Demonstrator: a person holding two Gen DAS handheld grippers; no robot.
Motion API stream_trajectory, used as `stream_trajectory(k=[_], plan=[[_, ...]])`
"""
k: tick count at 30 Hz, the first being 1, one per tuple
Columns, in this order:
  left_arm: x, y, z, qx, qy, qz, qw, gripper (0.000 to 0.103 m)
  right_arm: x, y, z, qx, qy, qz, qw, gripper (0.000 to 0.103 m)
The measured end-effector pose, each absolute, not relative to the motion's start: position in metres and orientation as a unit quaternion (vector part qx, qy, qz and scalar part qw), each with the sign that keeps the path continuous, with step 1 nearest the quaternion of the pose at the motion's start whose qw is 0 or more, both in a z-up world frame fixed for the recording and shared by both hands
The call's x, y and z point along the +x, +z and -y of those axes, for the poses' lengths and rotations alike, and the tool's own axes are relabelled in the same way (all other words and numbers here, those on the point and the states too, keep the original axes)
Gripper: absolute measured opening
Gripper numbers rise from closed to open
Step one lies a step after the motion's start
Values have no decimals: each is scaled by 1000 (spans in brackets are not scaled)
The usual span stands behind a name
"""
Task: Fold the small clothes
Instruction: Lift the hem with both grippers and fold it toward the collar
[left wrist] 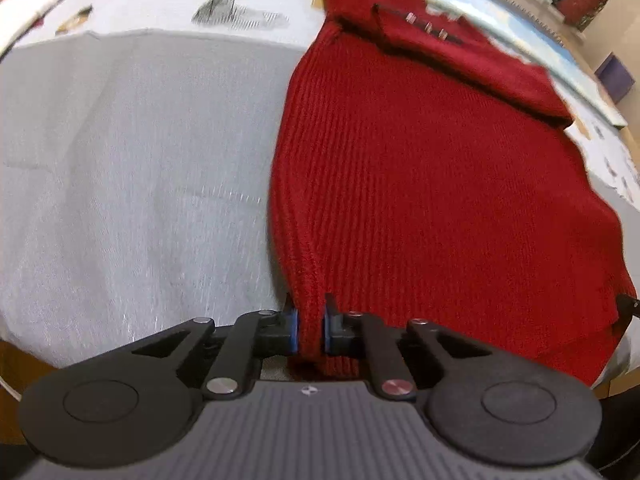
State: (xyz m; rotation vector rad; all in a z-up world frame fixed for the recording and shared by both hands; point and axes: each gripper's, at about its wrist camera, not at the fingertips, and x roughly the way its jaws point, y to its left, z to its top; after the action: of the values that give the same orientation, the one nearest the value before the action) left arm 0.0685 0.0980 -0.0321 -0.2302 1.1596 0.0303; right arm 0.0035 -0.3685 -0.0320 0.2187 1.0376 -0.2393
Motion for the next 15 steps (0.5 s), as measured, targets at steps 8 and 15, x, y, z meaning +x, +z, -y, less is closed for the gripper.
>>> stream_trajectory(k=[8,15], plan=[[44,37,-96,-138,-18,-452,881,10,-24,40,372,159,-60,-388,906,18],[-1,105,-97,-168,-75,-396,900,10,-63,123,385,206,-26,-308,929,17]])
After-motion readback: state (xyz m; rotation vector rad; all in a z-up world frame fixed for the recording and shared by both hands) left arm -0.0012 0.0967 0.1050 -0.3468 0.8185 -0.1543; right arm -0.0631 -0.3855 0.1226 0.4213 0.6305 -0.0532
